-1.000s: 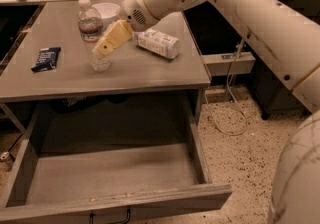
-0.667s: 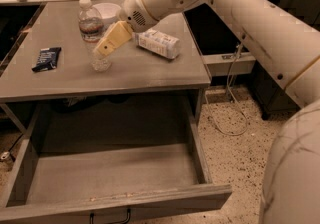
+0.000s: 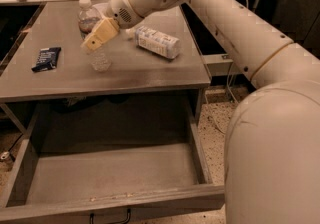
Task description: Place water bottle into top drawer
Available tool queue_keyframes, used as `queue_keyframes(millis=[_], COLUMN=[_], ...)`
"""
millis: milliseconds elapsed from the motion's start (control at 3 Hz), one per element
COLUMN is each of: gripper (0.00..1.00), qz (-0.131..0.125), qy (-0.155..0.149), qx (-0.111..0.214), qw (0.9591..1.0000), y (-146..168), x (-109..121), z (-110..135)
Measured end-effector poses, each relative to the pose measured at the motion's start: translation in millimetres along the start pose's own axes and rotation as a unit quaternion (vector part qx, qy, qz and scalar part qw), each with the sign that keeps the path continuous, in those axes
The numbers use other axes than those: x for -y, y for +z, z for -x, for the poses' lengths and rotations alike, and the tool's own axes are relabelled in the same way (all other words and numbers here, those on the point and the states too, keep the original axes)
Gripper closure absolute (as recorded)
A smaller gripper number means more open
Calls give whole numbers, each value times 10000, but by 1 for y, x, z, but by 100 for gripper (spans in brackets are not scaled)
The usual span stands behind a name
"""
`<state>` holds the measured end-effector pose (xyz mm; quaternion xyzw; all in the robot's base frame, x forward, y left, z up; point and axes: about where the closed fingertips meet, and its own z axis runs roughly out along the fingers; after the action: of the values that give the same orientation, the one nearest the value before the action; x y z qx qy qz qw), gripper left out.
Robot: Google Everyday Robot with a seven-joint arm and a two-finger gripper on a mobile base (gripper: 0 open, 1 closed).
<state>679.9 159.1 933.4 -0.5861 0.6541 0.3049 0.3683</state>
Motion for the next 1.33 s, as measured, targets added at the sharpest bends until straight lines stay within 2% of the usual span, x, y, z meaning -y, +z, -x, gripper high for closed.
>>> queue_keyframes(millis=[333, 667, 1000, 1333], gripper=[0, 0, 19, 42], qz=[225, 233, 234, 234], qy=[123, 125, 125, 125], qx=[178, 185, 185, 185], qw=[9995, 9995, 9995, 9995], y=[4, 5, 5, 5], x=[-10, -11, -11, -11], z=[5, 6, 6, 6])
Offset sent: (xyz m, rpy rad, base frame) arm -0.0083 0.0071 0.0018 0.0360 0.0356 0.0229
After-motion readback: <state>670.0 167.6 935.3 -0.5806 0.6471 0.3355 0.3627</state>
